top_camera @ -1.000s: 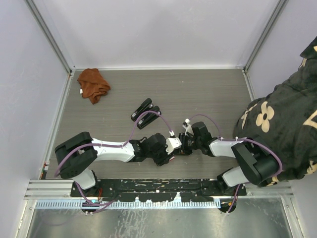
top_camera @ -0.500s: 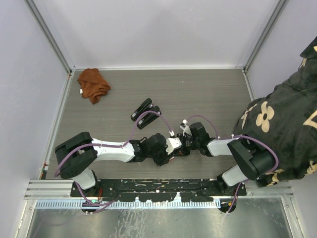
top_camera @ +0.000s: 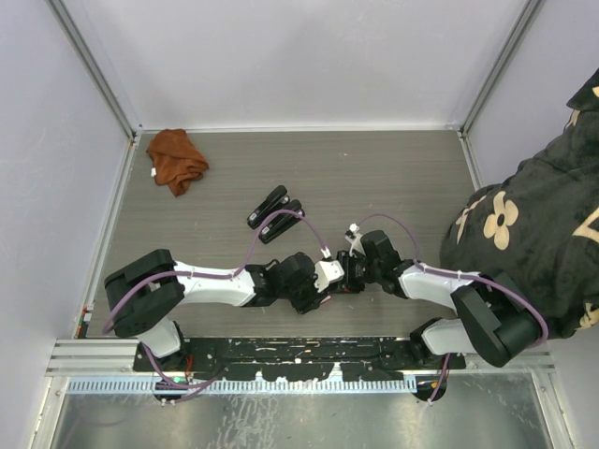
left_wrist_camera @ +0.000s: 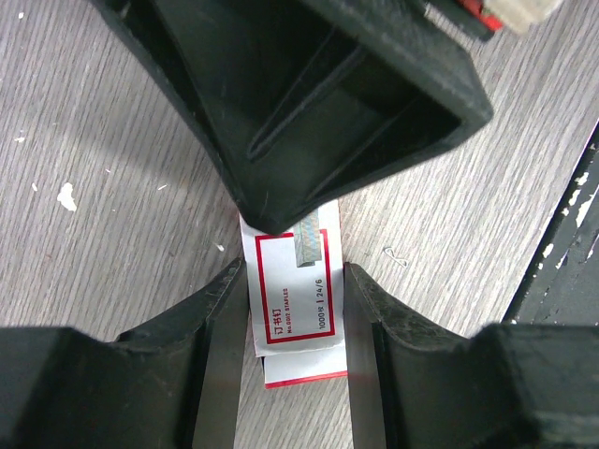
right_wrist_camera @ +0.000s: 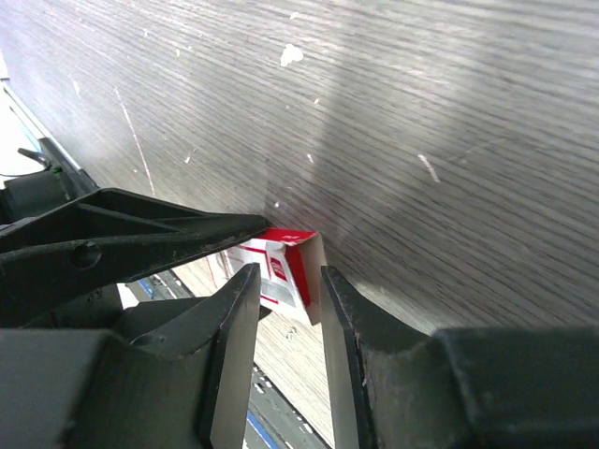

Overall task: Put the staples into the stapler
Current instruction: Open the staple box at the center of the board.

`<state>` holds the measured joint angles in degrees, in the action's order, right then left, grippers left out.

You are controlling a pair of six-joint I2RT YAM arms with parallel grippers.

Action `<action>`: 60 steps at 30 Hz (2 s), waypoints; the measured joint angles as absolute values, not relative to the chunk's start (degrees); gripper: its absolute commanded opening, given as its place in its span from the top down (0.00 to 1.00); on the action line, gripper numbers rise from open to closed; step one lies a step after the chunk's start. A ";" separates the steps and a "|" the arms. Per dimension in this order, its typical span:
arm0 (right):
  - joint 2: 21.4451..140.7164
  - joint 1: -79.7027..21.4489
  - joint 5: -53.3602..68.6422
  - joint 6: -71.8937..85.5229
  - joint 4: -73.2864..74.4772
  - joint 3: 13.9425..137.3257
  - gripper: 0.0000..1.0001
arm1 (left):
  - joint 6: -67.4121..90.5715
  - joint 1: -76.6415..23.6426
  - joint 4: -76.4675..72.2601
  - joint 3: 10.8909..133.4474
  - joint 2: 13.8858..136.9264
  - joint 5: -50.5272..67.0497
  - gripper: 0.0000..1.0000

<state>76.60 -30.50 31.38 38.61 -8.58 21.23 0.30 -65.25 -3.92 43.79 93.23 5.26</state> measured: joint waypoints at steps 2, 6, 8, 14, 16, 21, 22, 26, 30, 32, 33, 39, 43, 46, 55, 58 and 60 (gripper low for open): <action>75.57 -29.98 30.61 37.69 -7.01 21.30 0.63 | 0.30 -65.25 -3.92 43.79 93.23 5.26 0.66; 75.26 -29.36 30.22 37.08 -5.41 21.21 0.65 | 0.30 -65.28 -3.92 43.79 93.23 5.21 0.66; 75.42 -29.30 30.94 37.15 -5.76 21.08 0.67 | 0.30 -65.30 -3.92 43.79 93.23 5.17 0.66; 77.30 -29.28 33.08 37.52 -7.66 20.69 0.74 | 0.23 -65.49 -3.92 43.81 93.23 4.82 0.66; 77.41 -29.28 33.78 37.69 -8.25 20.56 0.76 | 0.10 -65.60 -3.95 43.81 93.23 4.69 0.66; 78.04 -29.28 34.87 37.85 -9.43 20.53 0.93 | -0.03 -65.73 -3.95 43.81 93.21 4.40 0.59; 78.15 -29.23 35.16 37.91 -9.58 20.51 0.97 | -0.10 -65.76 -3.95 43.83 93.21 4.32 0.54; 78.17 -29.19 35.55 38.06 -10.17 20.36 0.99 | -0.71 -66.00 -3.81 43.90 93.34 3.70 0.30; 77.87 -29.19 34.70 39.03 -10.87 19.92 0.99 | -0.49 -66.39 -3.18 44.07 93.06 2.33 0.16; 76.36 -29.19 33.04 40.14 -11.68 18.90 0.99 | 0.27 -66.48 -1.91 44.07 91.98 0.91 0.13; 75.31 -29.19 32.03 40.80 -12.08 18.26 0.99 | 0.97 -66.46 -1.32 44.07 90.98 -0.16 0.10; 65.69 -29.19 23.64 46.11 -15.31 12.23 0.99 | 12.45 -64.64 3.40 46.11 79.31 -6.48 0.22; 61.91 -29.19 19.22 49.43 -17.63 8.71 0.99 | 25.87 -59.13 4.93 46.68 74.06 -6.76 0.36; 60.58 -29.19 16.91 50.89 -17.76 7.42 0.99 | 34.48 -55.57 4.78 43.94 72.84 -5.74 0.41; 58.48 -29.19 13.58 52.51 -17.89 6.31 1.00 | 48.84 -54.89 3.11 39.59 80.09 0.30 0.48; 58.48 -29.19 13.50 52.80 -18.26 6.02 0.99 | 50.52 -54.89 1.72 39.75 83.29 1.39 0.50; 58.46 -29.19 13.50 52.88 -18.48 5.91 0.99 | 50.94 -54.89 0.86 39.90 84.93 1.65 0.51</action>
<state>58.46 -29.19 13.50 52.88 -18.48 5.91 50.94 -54.89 0.86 39.90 84.93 1.65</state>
